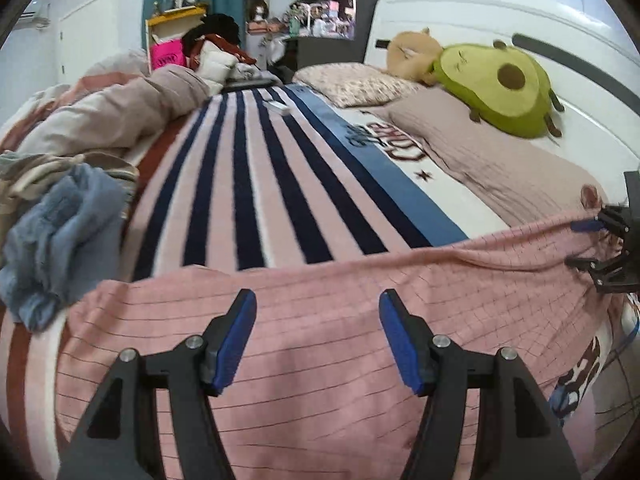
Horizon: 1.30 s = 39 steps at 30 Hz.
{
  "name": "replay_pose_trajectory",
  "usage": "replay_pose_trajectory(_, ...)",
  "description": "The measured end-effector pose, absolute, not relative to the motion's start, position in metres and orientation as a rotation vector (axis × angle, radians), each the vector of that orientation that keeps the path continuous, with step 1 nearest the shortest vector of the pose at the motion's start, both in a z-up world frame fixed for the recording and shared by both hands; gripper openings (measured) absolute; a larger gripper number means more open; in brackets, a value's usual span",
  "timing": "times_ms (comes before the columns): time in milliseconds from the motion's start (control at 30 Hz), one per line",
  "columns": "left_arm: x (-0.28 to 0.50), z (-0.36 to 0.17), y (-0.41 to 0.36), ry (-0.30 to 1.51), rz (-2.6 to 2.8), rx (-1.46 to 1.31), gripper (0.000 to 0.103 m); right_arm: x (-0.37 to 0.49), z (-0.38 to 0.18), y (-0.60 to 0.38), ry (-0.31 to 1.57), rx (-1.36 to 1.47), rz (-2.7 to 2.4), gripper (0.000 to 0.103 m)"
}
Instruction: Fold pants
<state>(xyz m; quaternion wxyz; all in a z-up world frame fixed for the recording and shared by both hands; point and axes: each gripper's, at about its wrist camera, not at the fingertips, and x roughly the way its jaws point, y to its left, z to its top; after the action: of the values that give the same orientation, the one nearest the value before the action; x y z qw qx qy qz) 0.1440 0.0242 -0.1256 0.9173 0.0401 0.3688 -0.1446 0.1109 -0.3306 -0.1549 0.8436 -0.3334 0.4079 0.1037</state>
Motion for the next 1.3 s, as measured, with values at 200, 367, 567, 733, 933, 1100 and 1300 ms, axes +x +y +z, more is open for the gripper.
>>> replay_pose_trajectory(200,0.148,-0.13,0.008,0.772,-0.305,0.11,0.06,0.131,-0.14,-0.342,0.777,-0.65,0.148,0.001)
replay_pose_trajectory(367,0.154,-0.134,0.007,0.779,-0.297,0.111,0.06,0.16,-0.132,-0.362,0.765,-0.606,0.08,0.0)
replay_pose_trajectory(567,0.149,-0.128,0.018,0.763,-0.289,0.071,0.06,0.143,-0.09,-0.393,0.752,-0.379,0.091,0.015)
replay_pose_trajectory(733,0.132,-0.117,0.029,0.741,-0.279,0.046,0.06,0.1,-0.068,-0.433,0.766,-0.25,0.035,0.056)
replay_pose_trajectory(933,0.118,-0.119,0.035,0.759,-0.259,0.038,0.06,0.062,-0.092,-0.453,0.807,-0.248,0.026,0.075)
replay_pose_trajectory(1100,0.115,-0.124,0.033,0.773,-0.246,0.042,0.06,0.072,-0.114,-0.459,0.791,-0.289,-0.094,0.068)
replay_pose_trajectory(1300,0.12,-0.126,0.032,0.778,-0.23,0.04,0.06,0.084,-0.095,-0.499,0.667,-0.168,-0.214,0.062)
